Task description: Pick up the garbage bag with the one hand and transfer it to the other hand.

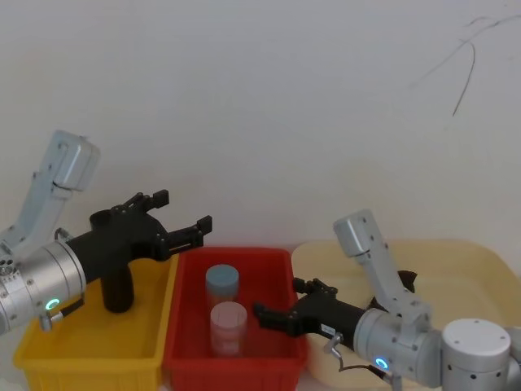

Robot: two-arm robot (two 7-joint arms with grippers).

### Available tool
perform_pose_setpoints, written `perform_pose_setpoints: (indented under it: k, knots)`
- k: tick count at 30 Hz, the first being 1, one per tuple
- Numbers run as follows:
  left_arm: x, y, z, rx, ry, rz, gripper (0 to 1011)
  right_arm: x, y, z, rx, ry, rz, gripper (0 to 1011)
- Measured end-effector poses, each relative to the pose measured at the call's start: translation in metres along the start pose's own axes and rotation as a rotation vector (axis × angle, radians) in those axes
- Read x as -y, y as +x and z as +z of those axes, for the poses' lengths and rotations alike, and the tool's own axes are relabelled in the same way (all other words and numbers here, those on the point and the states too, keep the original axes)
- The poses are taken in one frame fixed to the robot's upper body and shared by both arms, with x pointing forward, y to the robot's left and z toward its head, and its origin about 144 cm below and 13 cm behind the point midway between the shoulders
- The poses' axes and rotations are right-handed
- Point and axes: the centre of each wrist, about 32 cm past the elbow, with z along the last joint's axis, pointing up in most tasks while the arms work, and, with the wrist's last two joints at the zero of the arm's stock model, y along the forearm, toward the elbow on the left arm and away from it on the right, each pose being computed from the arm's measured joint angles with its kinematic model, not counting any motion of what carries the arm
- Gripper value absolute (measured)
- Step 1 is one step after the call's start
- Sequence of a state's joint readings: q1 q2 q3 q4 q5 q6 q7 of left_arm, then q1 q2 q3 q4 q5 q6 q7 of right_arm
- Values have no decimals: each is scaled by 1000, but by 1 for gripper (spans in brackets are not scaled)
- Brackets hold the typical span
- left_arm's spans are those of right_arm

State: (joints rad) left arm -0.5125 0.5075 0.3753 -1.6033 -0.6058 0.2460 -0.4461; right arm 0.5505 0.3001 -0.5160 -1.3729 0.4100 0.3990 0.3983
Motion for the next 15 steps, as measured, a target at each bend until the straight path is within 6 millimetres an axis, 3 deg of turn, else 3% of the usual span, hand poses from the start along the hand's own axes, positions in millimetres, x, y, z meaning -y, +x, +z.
perform_pose_setpoints:
  k: [15]
  knots:
    - [0, 0, 0, 0, 0, 0, 1001, -14, -6, 7, -18, -28, 66, 1001]
